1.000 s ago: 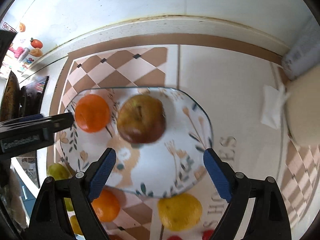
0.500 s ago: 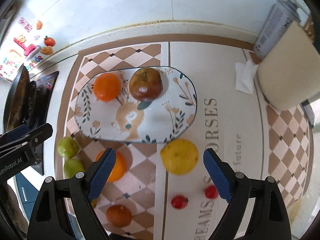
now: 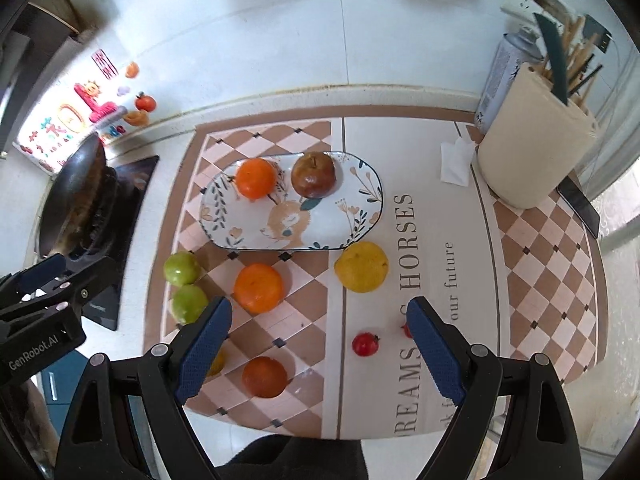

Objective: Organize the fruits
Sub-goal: 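Lift both open grippers away from the plate, then grasp the dark red-orange citrus with the right gripper while the left grasps the yellow citrus, then carry both fruits onto the plate and open both grippers to release them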

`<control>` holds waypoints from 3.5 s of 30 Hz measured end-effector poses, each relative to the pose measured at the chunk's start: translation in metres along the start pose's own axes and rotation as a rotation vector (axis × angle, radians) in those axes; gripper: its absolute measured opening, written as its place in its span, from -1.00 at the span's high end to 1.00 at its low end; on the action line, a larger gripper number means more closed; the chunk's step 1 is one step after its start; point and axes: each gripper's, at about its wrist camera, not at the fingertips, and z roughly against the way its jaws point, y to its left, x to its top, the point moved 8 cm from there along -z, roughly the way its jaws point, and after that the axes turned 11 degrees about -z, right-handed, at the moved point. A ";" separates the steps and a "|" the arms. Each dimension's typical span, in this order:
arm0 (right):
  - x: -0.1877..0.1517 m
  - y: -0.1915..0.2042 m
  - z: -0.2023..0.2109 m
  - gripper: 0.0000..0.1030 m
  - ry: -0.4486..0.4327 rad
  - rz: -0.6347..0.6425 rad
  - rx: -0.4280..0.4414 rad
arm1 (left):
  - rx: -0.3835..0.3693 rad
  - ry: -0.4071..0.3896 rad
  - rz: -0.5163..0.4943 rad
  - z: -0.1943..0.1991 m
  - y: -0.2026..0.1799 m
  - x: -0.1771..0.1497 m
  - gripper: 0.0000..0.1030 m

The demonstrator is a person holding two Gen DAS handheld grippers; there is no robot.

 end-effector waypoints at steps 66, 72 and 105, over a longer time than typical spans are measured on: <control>-0.123 -0.051 -0.182 -0.13 0.473 -0.072 0.048 | -0.157 0.457 -0.055 -0.182 -0.077 -0.125 -0.10; -0.080 -0.032 -0.150 -0.12 0.391 -0.120 0.138 | -0.246 0.388 -0.009 -0.144 -0.067 -0.085 -0.09; 0.066 0.030 -0.252 -0.46 0.388 0.004 0.071 | -0.177 0.459 0.024 -0.249 0.002 0.078 -0.52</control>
